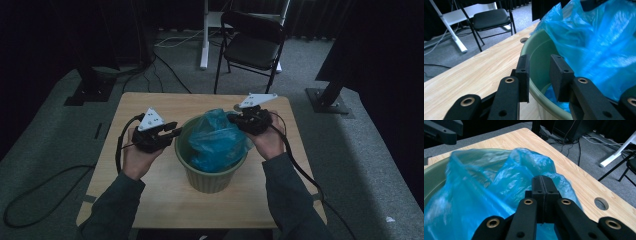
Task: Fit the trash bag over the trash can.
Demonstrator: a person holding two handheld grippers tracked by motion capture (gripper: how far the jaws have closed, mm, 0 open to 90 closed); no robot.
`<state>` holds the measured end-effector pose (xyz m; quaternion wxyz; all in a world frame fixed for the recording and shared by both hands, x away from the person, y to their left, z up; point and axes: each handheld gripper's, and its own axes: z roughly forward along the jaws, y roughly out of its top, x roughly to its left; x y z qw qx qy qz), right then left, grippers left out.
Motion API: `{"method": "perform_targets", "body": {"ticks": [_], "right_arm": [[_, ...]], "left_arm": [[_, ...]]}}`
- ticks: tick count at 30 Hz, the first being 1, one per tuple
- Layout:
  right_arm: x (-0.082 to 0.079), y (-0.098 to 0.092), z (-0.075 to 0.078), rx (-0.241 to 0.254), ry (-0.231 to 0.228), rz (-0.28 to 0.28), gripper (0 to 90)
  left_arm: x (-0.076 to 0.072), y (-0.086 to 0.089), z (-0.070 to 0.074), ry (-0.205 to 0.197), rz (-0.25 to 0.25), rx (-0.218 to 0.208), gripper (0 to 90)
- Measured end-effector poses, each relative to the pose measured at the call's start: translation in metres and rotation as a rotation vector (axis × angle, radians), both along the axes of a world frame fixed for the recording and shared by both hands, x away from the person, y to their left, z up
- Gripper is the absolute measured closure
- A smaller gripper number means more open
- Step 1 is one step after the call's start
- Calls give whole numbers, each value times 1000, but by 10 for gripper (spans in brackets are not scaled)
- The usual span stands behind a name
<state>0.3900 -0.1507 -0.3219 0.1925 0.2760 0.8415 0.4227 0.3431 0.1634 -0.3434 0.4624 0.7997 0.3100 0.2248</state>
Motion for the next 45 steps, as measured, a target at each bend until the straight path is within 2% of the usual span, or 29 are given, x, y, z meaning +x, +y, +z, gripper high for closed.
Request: {"method": "perform_targets", "body": {"ticks": [7,12,15,20,22,24,26,28,31,33,36,45], "right_arm": [[0,4,-2,11,0,14,898],[-1,5,-2,14,-6,19,898],[-2,5,-2,17,-9,24,898],[-3,5,0,31,-18,30,898],[-4,6,1,35,-27,38,898],[-4,6,3,48,-26,48,898],[-3,6,3,51,-23,49,898],[-2,6,3,42,-26,44,898],[1,1,1,40,-18,32,897],[5,-3,-1,25,-12,6,897],[12,-9,-6,30,9,-26,897],[25,-19,-22,14,64,-86,898]], "left_arm": [[11,-12,5,6,-19,-8,651],[21,-27,7,27,-41,-41,595],[25,-33,7,38,-45,-45,580],[37,-48,0,104,-59,-26,565],[39,-51,-3,120,-58,-25,575],[39,-53,-5,115,-52,-7,664],[41,-52,-7,109,-42,-7,800],[42,-47,-7,98,-17,-16,894],[42,-38,-8,81,22,-18,896],[44,-31,-9,84,37,-20,896],[47,-23,-11,87,67,-20,896],[58,-9,-20,119,116,-12,895]]}}
